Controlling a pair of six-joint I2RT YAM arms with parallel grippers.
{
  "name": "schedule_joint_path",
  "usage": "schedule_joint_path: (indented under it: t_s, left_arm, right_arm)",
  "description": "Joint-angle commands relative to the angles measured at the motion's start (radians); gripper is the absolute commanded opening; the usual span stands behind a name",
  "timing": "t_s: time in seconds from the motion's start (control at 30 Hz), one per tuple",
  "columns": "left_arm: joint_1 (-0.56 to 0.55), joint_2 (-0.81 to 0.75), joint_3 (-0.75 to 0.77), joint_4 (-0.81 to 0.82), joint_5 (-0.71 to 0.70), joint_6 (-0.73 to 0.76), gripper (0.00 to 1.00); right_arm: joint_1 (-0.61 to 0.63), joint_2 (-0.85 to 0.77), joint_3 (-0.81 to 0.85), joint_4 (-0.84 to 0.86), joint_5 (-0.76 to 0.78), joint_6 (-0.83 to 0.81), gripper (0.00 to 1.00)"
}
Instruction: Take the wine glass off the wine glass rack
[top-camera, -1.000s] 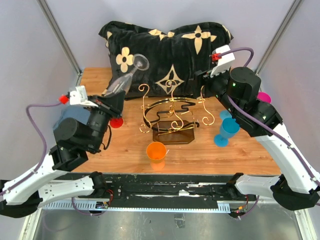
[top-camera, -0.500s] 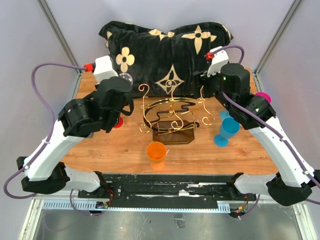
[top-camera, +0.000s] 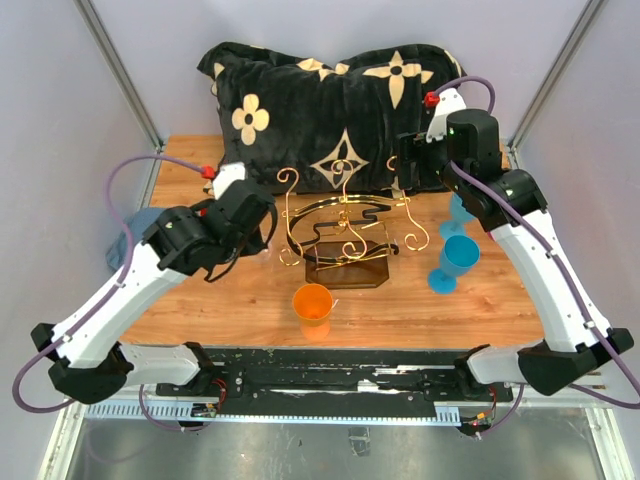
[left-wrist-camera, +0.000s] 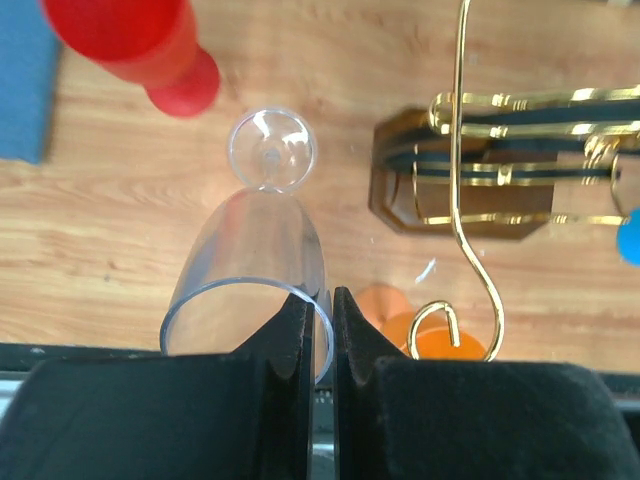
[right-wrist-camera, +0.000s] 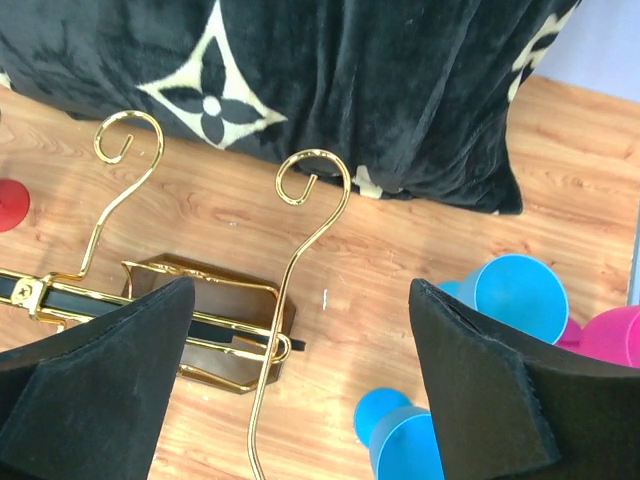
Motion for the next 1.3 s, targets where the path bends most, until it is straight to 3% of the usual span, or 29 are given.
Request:
schedule_joint_path:
  t_s: [0.0,0.13,0.53,0.67,0.73,0.87,0.97,1.03,1.17,1.27]
  left_arm:
    - [0.031,-0.023,-0.135,0.145,0.197,0.01,0.01]
    - [0.076,-0.019,-0.265,0.232,0.302,0.043,0.01]
    - [0.119,0.07,-0.301,0.248,0.403,0.168,0.01]
    - [0.138,0.089,-0.306,0.242,0.446,0.208,0.06]
    - [0.146,0.092,-0.306,0.237,0.451,0.223,0.13]
    - [0.156,0.088,-0.292,0.231,0.462,0.241,0.39]
    - [0.158,0.092,-0.266,0.215,0.447,0.252,0.5]
    - [0.158,0.098,-0.248,0.204,0.44,0.258,0.62]
    - [0.158,0.1,-0.214,0.199,0.425,0.261,0.73]
    - [0.159,0.095,-0.188,0.2,0.407,0.259,0.75]
  right_arm:
    - [-0.045,-0.007,-0.006,-0.039,-0.068,0.039,0.9]
    - [-0.062,-0.005,-0.022,-0.039,-0.08,0.043,1.0]
    - [-0.135,0.005,-0.041,-0.045,-0.118,0.052,0.98]
    - [-0.152,0.003,-0.051,-0.044,-0.121,0.053,0.98]
    - [-0.16,-0.005,-0.061,-0.038,-0.12,0.056,0.98]
    - [-0.171,-0.011,-0.073,-0.032,-0.129,0.06,0.99]
    - [-0.173,-0.01,-0.077,-0.026,-0.138,0.065,0.99]
    - [-0.174,-0.008,-0.081,-0.022,-0.14,0.066,0.98]
    - [-0.173,-0.004,-0.083,-0.017,-0.143,0.07,0.99]
    - [-0.173,-0.003,-0.081,-0.017,-0.139,0.069,0.99]
